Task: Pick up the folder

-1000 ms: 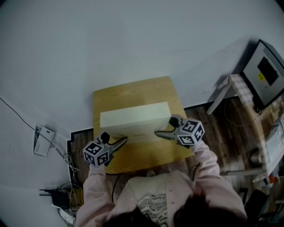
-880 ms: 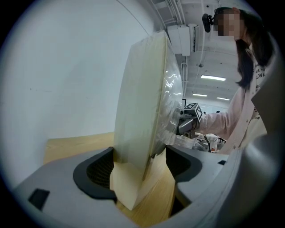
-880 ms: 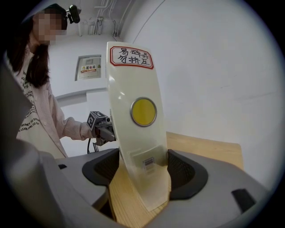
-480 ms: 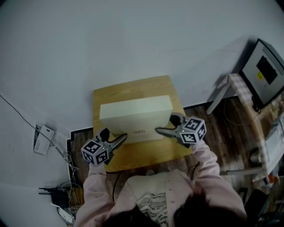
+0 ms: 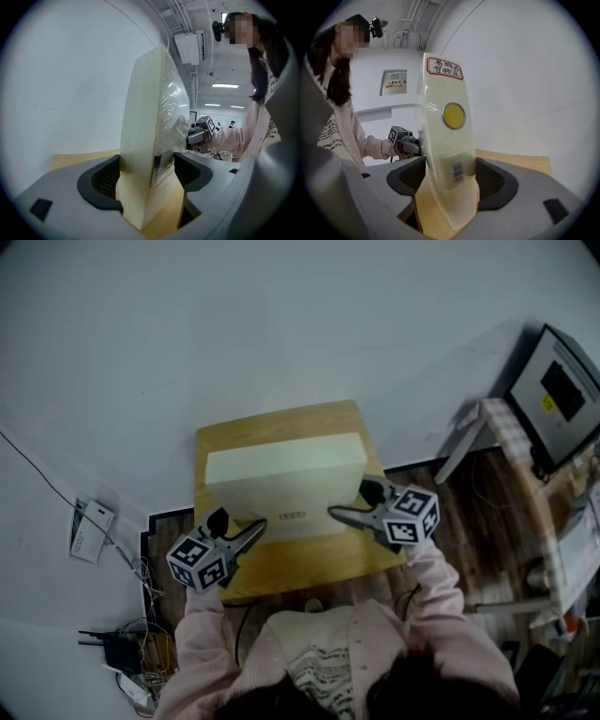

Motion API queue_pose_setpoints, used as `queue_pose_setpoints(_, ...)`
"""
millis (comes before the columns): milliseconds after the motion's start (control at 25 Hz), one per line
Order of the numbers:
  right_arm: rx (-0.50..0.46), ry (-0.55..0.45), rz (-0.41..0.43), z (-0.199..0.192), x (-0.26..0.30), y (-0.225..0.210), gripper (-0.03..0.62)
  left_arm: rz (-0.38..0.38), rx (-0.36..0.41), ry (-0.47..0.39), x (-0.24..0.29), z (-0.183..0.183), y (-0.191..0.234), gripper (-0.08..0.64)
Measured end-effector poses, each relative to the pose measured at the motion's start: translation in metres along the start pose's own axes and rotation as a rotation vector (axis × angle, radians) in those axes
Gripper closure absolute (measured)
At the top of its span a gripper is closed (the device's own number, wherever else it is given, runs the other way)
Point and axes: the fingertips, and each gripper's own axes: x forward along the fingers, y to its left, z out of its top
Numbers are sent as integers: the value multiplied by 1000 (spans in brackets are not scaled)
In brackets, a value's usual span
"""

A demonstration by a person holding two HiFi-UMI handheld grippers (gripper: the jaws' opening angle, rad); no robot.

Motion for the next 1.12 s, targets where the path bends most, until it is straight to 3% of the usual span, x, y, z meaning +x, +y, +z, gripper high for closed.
queue_pose_setpoints(1120,10,-124,26,74,-57,12,252,120,3,-156,-15,76,-54,206)
